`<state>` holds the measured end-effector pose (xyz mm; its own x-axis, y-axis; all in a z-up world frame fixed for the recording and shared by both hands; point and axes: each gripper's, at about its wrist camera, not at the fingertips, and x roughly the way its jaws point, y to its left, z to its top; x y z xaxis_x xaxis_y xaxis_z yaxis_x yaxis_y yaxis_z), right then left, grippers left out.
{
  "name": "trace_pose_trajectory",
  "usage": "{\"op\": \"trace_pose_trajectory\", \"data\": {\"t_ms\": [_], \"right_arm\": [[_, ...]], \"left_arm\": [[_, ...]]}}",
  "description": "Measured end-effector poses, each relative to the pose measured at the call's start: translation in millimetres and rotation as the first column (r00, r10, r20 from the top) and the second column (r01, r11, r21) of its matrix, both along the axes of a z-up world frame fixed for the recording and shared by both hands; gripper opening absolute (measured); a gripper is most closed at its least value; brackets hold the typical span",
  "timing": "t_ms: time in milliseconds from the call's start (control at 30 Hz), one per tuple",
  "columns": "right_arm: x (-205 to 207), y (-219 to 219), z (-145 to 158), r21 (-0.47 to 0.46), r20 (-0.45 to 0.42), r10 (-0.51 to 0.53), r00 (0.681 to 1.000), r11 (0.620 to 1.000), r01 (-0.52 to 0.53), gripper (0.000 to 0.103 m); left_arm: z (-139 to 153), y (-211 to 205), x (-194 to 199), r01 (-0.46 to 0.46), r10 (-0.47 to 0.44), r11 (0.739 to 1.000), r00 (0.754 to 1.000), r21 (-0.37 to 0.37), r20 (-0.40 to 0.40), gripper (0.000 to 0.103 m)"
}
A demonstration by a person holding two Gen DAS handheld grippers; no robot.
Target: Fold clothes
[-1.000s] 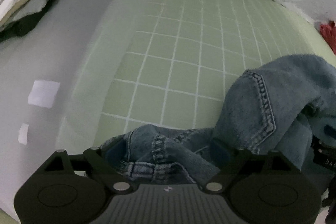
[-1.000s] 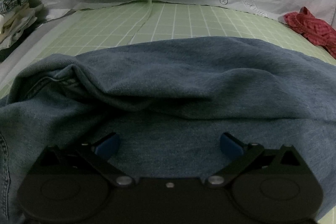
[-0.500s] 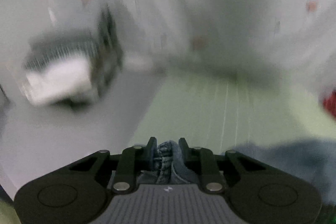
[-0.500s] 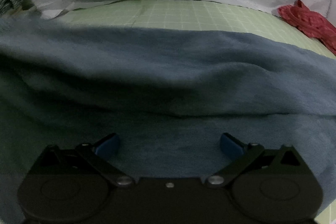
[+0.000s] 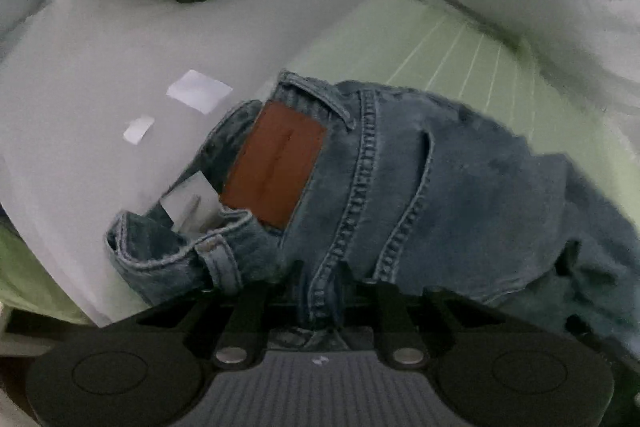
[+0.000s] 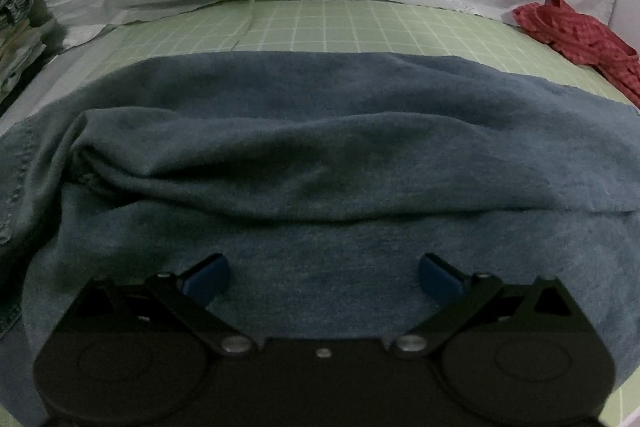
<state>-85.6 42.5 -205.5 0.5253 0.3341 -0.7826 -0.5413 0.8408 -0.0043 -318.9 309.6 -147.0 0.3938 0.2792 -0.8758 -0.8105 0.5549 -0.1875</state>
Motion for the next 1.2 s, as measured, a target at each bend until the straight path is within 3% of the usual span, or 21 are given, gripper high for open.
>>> {"op": "trace_pose_trajectory", "data": {"t_ms": [133, 300, 467, 567, 733, 867, 967, 1067, 1167, 1200], "right_arm": [[1.4, -2.2, -1.0, 0.003, 0.009, 0.027, 1.0, 1.0, -0.027, 0.103], [5.7, -1.1, -1.4, 0.005, 0.012, 0.072, 0.997, 0.997, -0.072, 0.103], [2.8, -3.4, -3.5, 0.019, 0.035, 0.078, 0.996, 0.997, -0.079, 0.103], [1.0, -2.3, -3.6, 0.019, 0.039, 0.063, 0.997, 0.998, -0.064, 0.103], [-5.9, -1.5, -5.3, 0.026, 0.055, -0.005, 0.998, 1.0, 0.004, 0.103], [-10.2, 4.2, -5.8, 0.031, 0.057, -0.093, 0.994, 0.995, 0.091, 0.103], [-12.7, 8.9, -5.5, 0.032, 0.056, -0.154, 0.986, 0.988, 0.153, 0.103], [-15.3, 13.6, -5.3, 0.033, 0.055, -0.215, 0.975, 0.976, 0.214, 0.103], [-17.9, 18.3, -5.1, 0.034, 0.053, -0.275, 0.96, 0.961, 0.274, 0.103], [-18.7, 19.9, -5.0, 0.034, 0.053, -0.295, 0.954, 0.955, 0.294, 0.103]], "left_arm": [[19.7, -2.0, 6.2, 0.029, -0.031, 0.999, 0.999, 0.043, 0.036, 0.038], [55.2, -0.8, 9.9, 0.003, -0.012, 0.993, 0.997, 0.115, 0.078, 0.051], [65.6, 20.4, 20.1, 0.025, -0.03, 0.982, 0.999, 0.188, 0.022, 0.068], [53.9, 40.0, 36.0, 0.108, -0.099, 0.975, 0.994, 0.195, -0.055, 0.076], [24.4, 76.8, 55.7, 0.244, -0.228, 0.957, 0.967, 0.159, -0.115, 0.077], [3.2, 111.3, 53.4, 0.278, -0.276, 0.959, 0.96, 0.059, -0.045, 0.077], [-11.1, 129.3, 50.7, 0.278, -0.277, 0.959, 0.96, -0.059, 0.028, 0.077], [-16.1, 136.9, 53.6, 0.307, -0.301, 0.946, 0.951, -0.105, 0.065, 0.071], [-15.4, 143.9, 60.1, 0.346, -0.333, 0.929, 0.936, -0.131, 0.112, 0.038], [-13.2, 146.3, 63.0, 0.359, -0.344, 0.925, 0.93, -0.126, 0.125, 0.014]]}}
